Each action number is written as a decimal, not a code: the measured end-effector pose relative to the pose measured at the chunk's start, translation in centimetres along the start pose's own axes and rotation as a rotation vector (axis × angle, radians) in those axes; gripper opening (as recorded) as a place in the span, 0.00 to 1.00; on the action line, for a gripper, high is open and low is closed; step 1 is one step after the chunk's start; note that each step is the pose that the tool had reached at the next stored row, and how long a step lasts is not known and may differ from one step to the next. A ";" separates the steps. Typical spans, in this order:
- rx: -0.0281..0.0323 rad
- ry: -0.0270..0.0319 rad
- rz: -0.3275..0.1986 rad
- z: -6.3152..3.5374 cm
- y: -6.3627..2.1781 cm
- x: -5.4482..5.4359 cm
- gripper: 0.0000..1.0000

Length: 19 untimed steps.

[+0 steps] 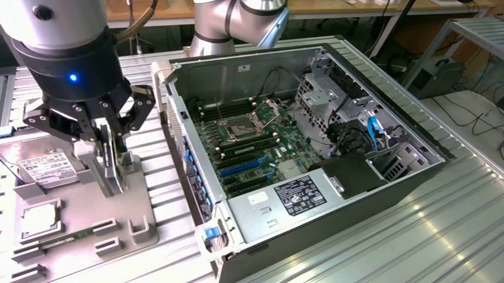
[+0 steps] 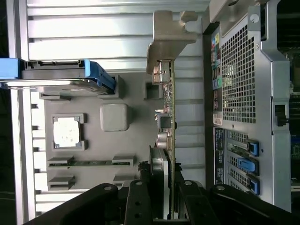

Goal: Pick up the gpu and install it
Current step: 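Pick up the gpu and move the gpu toward the slot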

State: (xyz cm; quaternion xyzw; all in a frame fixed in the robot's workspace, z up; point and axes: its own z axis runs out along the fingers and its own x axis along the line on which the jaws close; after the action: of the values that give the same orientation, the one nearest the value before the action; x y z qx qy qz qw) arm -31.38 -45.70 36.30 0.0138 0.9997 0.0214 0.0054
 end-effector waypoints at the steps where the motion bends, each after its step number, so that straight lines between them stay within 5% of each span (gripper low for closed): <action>1: -0.0001 -0.0001 0.000 -0.29 0.01 0.0 0.28; 9: -0.0002 -0.0002 0.000 -2.30 0.09 0.0 0.28; 14: -0.0003 -0.0002 0.000 -5.45 0.23 -0.1 0.28; 19: -0.0002 -0.0001 0.000 -7.23 0.30 -0.1 0.28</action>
State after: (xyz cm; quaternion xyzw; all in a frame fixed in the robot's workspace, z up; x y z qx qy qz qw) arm -31.38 -45.71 43.54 0.0138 0.9997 0.0215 0.0055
